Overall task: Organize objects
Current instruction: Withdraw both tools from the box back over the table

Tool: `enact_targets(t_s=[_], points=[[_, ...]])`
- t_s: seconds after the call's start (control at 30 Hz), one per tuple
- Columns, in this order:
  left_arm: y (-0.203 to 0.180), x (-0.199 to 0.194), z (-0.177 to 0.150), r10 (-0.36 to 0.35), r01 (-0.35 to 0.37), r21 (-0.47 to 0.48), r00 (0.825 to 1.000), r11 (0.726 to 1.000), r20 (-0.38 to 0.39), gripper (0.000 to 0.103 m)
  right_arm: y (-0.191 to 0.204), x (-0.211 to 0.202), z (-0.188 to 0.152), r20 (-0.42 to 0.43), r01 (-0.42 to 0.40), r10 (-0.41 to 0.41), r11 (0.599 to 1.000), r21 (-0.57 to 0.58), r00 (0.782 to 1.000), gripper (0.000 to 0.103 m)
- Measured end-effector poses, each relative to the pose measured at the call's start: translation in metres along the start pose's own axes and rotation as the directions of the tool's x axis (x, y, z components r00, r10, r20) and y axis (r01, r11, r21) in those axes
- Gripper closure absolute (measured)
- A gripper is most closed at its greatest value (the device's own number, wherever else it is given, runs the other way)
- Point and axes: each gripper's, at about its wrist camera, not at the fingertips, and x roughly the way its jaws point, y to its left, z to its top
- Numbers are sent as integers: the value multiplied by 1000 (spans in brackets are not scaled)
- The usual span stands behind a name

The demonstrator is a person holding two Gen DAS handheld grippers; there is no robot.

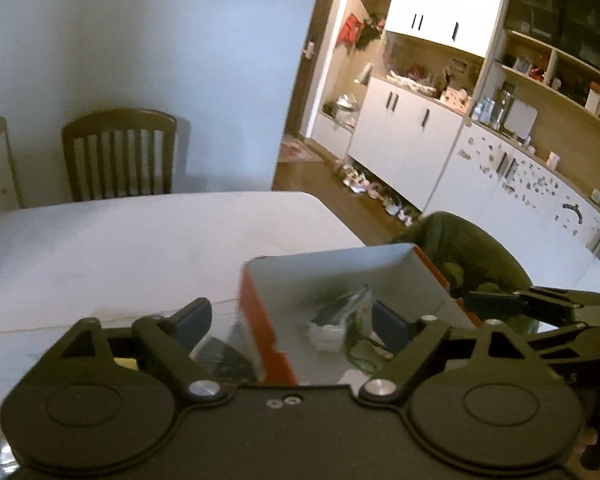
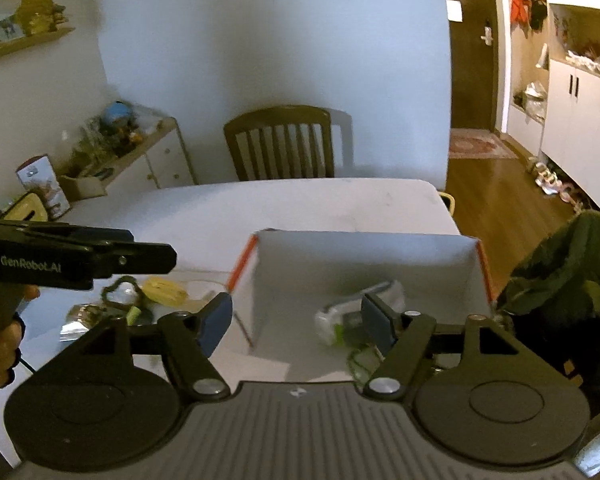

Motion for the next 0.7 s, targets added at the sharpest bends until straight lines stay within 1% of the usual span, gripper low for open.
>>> enact_targets(t_s=[0.07,0.1,0.2,0.37,0.53,0.6,0.7], points=[[11,-10,-2,19,-19,-2,1000,1000,12,7,11,-2,-2,13,-8,8,1000,3,1000,27],[17,-15,-4,24,-24,0,1000,1000,17,6,17,-2,-2,17,-13,13,1000,8,1000,24],[32,-29,-10,34,-35,14,999,999,31,1,34,-3,-5,35,-27,26,999,19,999,21],[59,-48,-20,55,-56,28,998,998,39,1,65,2,-7,45,-49,47,998,43,998,19],[98,-62,-25,72,-72,-13,997,997,33,0,99,10,-12,37,-59,58,997,45,998,16],[114,-65,-27,98,-97,-33,995,995,32,0,113,14,-15,22,-61,61,998,34,998,16],[143,-66,-33,156,-154,-77,987,985,28,0,136,23,-22,-5,-74,74,997,19,997,16]])
